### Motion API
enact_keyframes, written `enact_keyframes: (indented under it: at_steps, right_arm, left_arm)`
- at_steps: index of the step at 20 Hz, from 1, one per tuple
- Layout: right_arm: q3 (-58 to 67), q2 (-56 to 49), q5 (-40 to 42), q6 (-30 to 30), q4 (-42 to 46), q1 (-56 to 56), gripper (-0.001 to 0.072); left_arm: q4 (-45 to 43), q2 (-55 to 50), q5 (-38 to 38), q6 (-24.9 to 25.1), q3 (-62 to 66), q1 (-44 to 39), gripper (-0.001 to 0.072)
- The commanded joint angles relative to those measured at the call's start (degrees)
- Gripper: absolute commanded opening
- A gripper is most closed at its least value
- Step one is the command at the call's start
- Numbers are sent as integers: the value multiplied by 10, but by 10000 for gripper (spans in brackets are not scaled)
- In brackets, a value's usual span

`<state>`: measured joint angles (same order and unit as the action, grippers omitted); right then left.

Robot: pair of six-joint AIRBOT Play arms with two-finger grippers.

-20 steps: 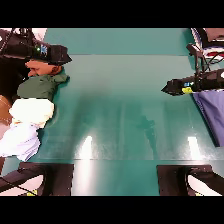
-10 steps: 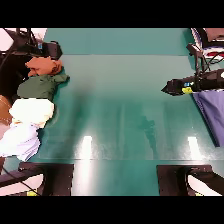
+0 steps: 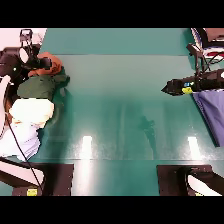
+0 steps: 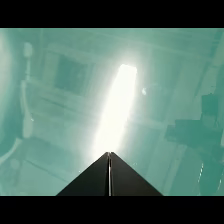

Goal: Fold the shirts.

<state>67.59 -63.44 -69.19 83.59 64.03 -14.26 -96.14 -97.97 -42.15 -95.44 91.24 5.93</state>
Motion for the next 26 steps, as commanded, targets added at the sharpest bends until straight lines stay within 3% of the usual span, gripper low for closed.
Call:
enact_keyframes:
  at_steps: [1,5,6,7,8,11,14,16,18,23,26]
  right_arm:
    - [0,0,1,0,0,0,16]
    - [0,0,3,0,0,0,16]
    - [0,0,3,0,0,0,16]
    - [0,0,2,0,0,-1,16]
    - [0,0,2,0,0,-1,16]
    - [3,1,2,0,0,0,16]
    - [57,0,2,-1,11,1,16]
    - [124,0,3,-1,43,1,16]
    - [195,0,3,-1,92,1,16]
    - [334,0,0,-1,143,1,16]
    - [373,0,0,-1,141,1,16]
  left_arm:
    - [-1,-55,75,-3,1,17,554]
    - [6,-68,97,-4,3,17,542]
    - [6,-67,89,-3,11,17,342]
    - [6,-67,73,-3,23,17,97]
    - [6,-67,53,-2,40,17,36]
    - [10,-56,-32,-2,107,17,26]
    - [10,19,-67,10,171,7,25]
    - [9,100,-101,82,211,-24,24]
    - [10,181,-137,115,247,-71,24]
    - [10,309,-221,113,252,-213,24]
    - [21,310,-290,61,209,-325,24]
